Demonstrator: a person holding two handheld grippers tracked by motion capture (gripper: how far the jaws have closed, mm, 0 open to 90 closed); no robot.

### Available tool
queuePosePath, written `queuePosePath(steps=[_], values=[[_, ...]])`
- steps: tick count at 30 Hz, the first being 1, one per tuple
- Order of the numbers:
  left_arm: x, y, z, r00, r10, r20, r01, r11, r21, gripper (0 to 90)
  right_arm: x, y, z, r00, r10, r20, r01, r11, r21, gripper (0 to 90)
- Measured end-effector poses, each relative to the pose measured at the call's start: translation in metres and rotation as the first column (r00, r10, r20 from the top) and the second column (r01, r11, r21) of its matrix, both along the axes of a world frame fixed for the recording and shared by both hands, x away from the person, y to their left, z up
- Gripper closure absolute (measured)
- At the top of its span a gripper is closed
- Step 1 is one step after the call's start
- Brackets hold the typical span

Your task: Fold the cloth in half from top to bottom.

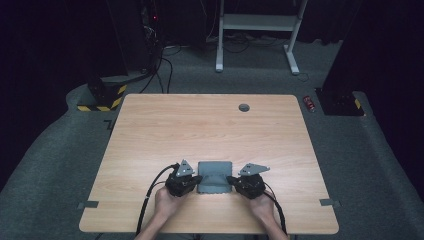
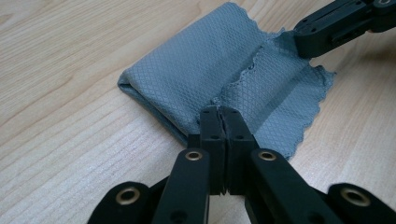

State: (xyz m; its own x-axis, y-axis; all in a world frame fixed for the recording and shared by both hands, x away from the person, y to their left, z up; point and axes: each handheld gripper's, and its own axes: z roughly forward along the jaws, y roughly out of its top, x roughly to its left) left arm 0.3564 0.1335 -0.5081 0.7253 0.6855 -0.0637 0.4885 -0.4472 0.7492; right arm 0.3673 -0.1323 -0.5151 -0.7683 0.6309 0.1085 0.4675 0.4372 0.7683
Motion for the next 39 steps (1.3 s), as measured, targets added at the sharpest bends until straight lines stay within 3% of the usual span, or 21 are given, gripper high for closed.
queuePosePath(steps=[7,11,15,19,23,28,35,39], values=[[-0.002,0.003,-0.002,1.0000,-0.001,-0.006,0.001,1.0000,-0.001,86.3,-0.001,0.000,0.000,0.9996,0.006,-0.026,-0.006,1.0000,-0.004,80.4],[-0.004,0.008,0.001,0.9999,0.004,-0.009,-0.004,0.9995,-0.032,81.8,-0.003,-0.005,0.004,0.9993,-0.002,-0.036,0.002,0.9997,0.023,74.3],[-0.003,0.018,0.010,0.9994,0.031,-0.016,-0.032,0.9954,-0.090,76.6,-0.005,-0.012,0.014,0.9994,-0.013,-0.032,0.015,0.9968,0.079,75.0],[0.003,0.018,0.019,0.9988,0.049,-0.009,-0.049,0.9937,-0.100,73.8,-0.001,-0.012,0.021,0.9995,-0.030,-0.008,0.031,0.9959,0.085,81.9],[0.008,0.009,0.020,0.9991,0.041,-0.012,-0.041,0.9965,-0.073,71.3,0.007,-0.005,0.024,0.9992,-0.040,-0.005,0.041,0.9971,0.064,85.3],[0.003,-0.005,0.009,0.9994,0.010,-0.032,-0.011,0.9997,-0.021,67.3,0.005,0.010,0.019,0.9998,-0.014,-0.010,0.014,0.9999,-0.001,85.5],[-0.010,0.000,-0.002,0.9984,-0.001,-0.056,0.001,0.9999,0.011,64.2,-0.009,0.016,0.006,0.9992,0.037,-0.014,-0.038,0.9964,-0.076,79.6],[-0.018,0.005,-0.007,0.9981,0.000,-0.061,0.002,0.9992,0.041,62.9,-0.015,0.015,-0.002,0.9989,0.043,0.020,-0.040,0.9891,-0.142,76.4]])
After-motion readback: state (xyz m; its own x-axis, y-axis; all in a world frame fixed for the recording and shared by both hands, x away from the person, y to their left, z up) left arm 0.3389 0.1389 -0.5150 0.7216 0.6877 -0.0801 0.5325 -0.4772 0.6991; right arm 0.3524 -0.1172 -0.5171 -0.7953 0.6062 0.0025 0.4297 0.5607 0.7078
